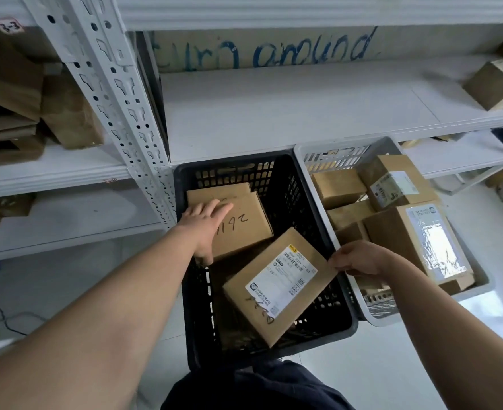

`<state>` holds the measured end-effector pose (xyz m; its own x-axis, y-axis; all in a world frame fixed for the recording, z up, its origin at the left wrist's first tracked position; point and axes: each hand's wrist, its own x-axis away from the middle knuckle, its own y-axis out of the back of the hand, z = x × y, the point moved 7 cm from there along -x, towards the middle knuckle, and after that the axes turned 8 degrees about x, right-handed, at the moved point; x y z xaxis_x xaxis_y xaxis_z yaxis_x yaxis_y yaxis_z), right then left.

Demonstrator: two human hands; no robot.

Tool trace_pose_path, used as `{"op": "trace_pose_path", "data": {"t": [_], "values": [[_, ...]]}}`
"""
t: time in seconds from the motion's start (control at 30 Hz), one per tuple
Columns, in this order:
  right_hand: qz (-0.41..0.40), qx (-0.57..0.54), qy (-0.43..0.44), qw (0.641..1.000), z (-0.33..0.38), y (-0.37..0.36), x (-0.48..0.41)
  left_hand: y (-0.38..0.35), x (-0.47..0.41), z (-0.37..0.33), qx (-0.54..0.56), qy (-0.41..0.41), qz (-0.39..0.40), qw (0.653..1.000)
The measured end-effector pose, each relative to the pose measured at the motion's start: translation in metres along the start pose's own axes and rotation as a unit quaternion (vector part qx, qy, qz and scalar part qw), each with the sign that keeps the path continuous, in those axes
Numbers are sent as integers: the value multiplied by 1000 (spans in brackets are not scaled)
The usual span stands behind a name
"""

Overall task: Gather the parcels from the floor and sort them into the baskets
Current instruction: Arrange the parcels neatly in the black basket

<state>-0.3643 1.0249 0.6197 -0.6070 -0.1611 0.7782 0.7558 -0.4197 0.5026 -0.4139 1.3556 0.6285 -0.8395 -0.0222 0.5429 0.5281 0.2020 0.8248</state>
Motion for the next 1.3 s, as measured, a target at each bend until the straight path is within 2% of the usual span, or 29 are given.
{"op": "trace_pose_path", "data": {"t": [0.17,0.3,0.53,0.73,1.0,1.13,1.2,1.3], "values": [[-48,65,32,996,32,1,6,-7,8,-5,-7,-29,22,999],[-28,25,58,998,52,-9,2,-11,13,-14,-13,-53,22,998],[-7,66,67,996,65,-24,-5,-20,9,-10,-16,-15,67,998],[-6,68,63,996,63,-23,-11,-33,-8,-13,-31,-24,61,997],[17,36,30,999,56,-22,-26,-56,-17,-4,19,28,104,994],[73,-27,10,997,49,-27,-29,-60,-20,-1,45,41,110,992],[89,-44,5,995,49,-28,-29,-55,-25,-5,86,39,91,991],[117,-76,-15,990,51,-34,-26,-38,-24,-21,214,37,58,974]]}}
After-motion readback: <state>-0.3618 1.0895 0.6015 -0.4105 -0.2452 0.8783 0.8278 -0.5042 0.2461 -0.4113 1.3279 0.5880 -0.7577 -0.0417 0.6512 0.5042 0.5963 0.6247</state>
